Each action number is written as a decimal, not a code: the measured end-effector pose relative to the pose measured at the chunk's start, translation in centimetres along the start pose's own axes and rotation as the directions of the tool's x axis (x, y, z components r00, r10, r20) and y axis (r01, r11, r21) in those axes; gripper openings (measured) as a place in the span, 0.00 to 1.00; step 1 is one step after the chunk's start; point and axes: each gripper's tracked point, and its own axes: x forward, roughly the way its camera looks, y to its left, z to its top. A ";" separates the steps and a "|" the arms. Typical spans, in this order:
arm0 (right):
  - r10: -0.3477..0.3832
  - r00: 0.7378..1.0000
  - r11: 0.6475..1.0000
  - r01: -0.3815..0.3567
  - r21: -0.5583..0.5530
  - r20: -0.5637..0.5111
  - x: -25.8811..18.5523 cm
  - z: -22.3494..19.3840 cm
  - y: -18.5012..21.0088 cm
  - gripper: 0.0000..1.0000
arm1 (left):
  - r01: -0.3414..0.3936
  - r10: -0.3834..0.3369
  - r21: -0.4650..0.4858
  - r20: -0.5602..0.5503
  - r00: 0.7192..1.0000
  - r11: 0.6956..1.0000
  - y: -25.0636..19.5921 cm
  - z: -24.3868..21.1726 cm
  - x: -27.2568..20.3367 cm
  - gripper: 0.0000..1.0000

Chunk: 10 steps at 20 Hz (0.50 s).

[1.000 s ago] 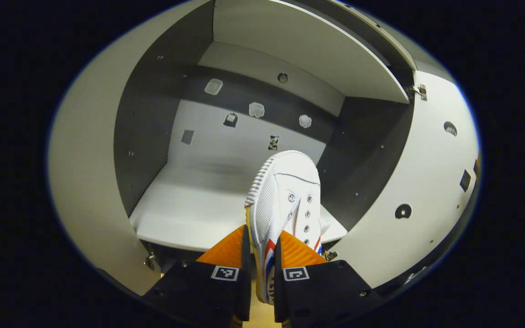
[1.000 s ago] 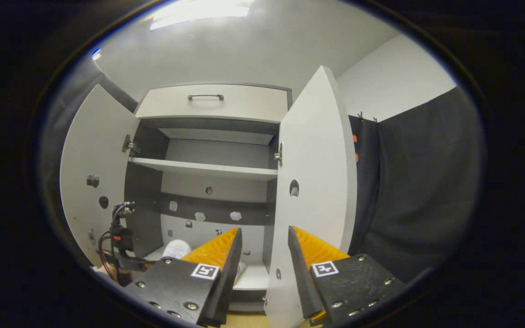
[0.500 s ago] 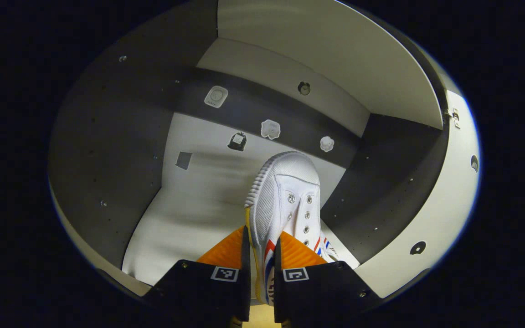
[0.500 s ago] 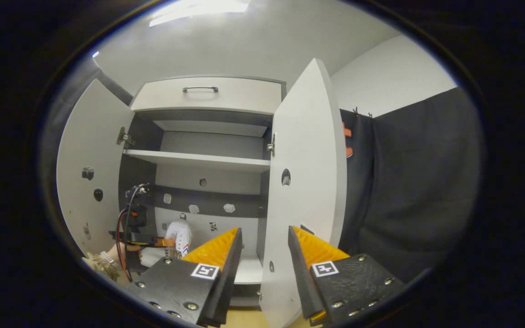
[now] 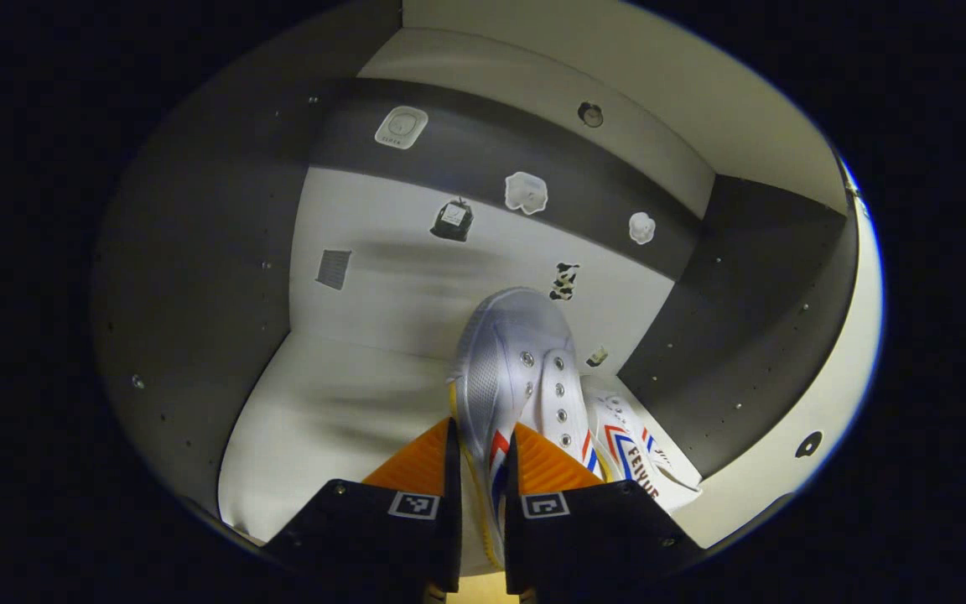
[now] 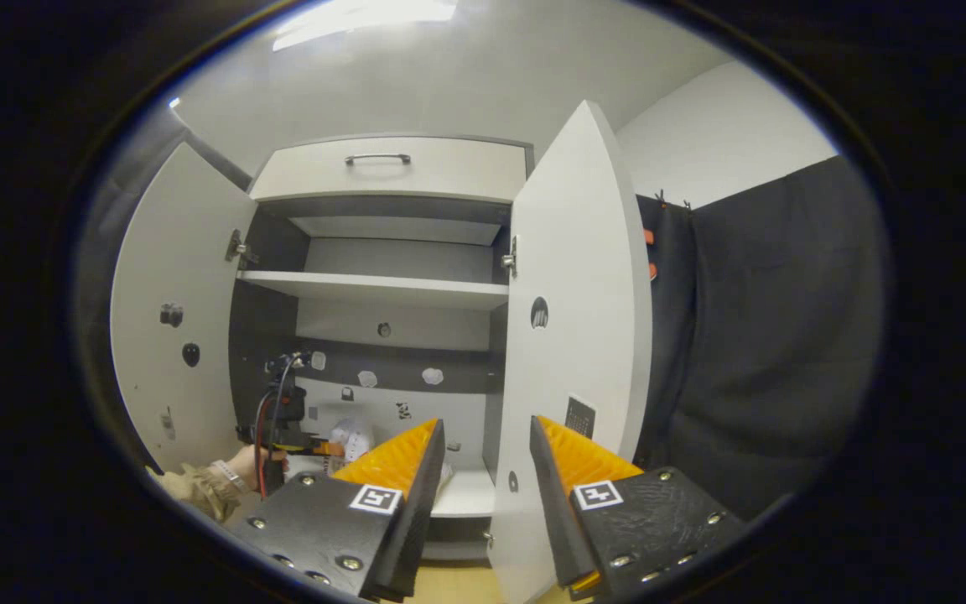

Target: Grab one shoe with the right hand and put it into the shoe cabinet, grab the other shoe with the left hand and put it into the shoe cabinet; then close the right door with the right hand and the left door with the left hand.

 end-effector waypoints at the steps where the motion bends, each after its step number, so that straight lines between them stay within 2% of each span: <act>1: 0.001 1.000 1.000 -0.001 -0.002 0.006 -0.2 0.1 -0.1 0.60 | -0.001 0.001 -0.002 -0.009 1.000 1.000 0.1 -0.3 0.4 0.22; 2: 0.002 1.000 1.000 -0.002 -0.004 0.011 -0.3 0.2 -0.2 0.57 | -0.004 0.004 0.000 -0.024 1.000 1.000 0.4 -0.6 1.0 0.19; 4: 0.002 1.000 1.000 -0.002 -0.007 0.016 -0.7 0.3 -0.5 0.60 | -0.016 0.016 -0.008 -0.048 0.999 1.000 0.7 -1.3 1.8 0.22; 10: -0.021 1.000 1.000 0.022 -0.018 0.022 -1.9 0.4 -2.0 0.60 | -0.050 0.048 -0.013 -0.121 0.991 0.999 1.8 -3.4 3.5 0.27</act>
